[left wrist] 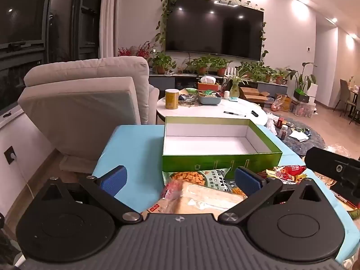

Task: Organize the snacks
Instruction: 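Move the right tool toward the bagged bread slices beside the box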

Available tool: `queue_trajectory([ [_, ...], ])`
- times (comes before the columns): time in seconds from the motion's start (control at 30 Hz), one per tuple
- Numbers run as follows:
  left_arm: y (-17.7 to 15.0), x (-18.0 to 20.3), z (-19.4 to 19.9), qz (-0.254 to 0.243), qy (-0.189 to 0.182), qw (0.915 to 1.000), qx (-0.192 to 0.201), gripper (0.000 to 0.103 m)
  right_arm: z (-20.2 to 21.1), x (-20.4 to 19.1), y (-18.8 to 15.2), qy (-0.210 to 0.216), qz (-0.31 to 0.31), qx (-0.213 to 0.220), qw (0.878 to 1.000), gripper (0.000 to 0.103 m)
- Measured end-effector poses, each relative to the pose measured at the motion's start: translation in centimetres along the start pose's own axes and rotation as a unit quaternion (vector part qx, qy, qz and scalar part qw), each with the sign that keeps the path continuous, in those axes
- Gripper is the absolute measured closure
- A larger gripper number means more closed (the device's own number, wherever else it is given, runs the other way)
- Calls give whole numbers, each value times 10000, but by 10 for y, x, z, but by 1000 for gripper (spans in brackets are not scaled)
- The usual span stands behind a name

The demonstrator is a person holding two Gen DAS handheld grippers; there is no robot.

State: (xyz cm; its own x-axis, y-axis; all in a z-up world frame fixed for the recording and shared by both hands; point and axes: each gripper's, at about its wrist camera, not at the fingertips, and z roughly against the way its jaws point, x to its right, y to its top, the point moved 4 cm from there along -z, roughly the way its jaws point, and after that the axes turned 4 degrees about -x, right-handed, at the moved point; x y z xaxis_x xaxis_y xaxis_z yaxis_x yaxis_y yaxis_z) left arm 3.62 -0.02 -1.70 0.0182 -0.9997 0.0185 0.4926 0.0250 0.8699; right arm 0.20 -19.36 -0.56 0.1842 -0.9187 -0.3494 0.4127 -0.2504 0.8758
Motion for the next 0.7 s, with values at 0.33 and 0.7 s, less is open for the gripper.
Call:
queue_trajectory([
  [0.33, 1, 5, -3, 42, -30, 10000, -48, 0, -10, 1, -6, -84, -112, -276, 9995, 25],
  [0.7, -5, -3, -6, 78, -36, 9999, -92, 0, -11, -7, -12, 8, -93, -451, 9989, 25],
])
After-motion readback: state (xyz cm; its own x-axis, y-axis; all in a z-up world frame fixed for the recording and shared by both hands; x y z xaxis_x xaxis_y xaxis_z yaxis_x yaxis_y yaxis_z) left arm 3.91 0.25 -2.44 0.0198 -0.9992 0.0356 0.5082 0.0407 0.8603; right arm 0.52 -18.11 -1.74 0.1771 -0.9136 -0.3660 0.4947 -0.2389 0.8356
